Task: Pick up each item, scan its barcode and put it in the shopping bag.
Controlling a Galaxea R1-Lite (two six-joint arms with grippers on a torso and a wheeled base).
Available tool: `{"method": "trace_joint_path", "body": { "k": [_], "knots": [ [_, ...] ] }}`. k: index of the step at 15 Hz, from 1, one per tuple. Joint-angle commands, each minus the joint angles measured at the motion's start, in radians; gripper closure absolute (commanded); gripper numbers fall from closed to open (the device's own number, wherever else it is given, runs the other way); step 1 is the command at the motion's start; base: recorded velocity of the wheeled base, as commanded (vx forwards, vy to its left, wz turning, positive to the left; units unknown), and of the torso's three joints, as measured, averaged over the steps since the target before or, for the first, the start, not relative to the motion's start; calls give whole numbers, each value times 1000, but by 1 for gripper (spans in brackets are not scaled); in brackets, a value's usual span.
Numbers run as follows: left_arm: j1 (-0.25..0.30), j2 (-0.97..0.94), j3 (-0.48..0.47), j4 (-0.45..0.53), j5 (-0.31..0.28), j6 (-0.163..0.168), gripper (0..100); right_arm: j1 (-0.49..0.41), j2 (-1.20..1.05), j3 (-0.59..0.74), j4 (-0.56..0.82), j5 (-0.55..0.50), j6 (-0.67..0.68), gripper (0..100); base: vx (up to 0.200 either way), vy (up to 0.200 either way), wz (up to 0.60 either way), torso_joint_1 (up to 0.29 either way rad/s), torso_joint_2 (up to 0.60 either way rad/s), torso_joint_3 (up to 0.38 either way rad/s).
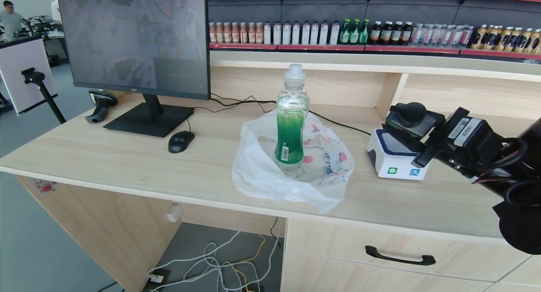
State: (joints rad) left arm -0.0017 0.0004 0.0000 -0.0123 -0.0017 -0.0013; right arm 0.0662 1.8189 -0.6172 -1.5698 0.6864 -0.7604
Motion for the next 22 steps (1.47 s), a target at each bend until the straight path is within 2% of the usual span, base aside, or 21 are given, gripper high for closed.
{"method": "trace_joint_path", "body": {
  "k": [1, 5, 7, 22],
  "knots": [
    [0, 0, 0, 0, 0, 0, 0, -26, 16, -9, -1, 1, -27, 100, 0, 0, 0, 0, 0, 0],
    [0, 0, 0, -1, 2, 1, 0, -37, 59, -73, -1, 10, -100, 100, 0, 0, 0, 0, 0, 0],
    [0, 0, 0, 0, 2, 0, 0, -39, 97, -98, -1, 61, -140, 100, 0, 0, 0, 0, 0, 0],
    [0, 0, 0, 0, 0, 0, 0, -55, 140, -107, -1, 67, -152, 100, 0, 0, 0, 0, 0, 0]
  ]
}}
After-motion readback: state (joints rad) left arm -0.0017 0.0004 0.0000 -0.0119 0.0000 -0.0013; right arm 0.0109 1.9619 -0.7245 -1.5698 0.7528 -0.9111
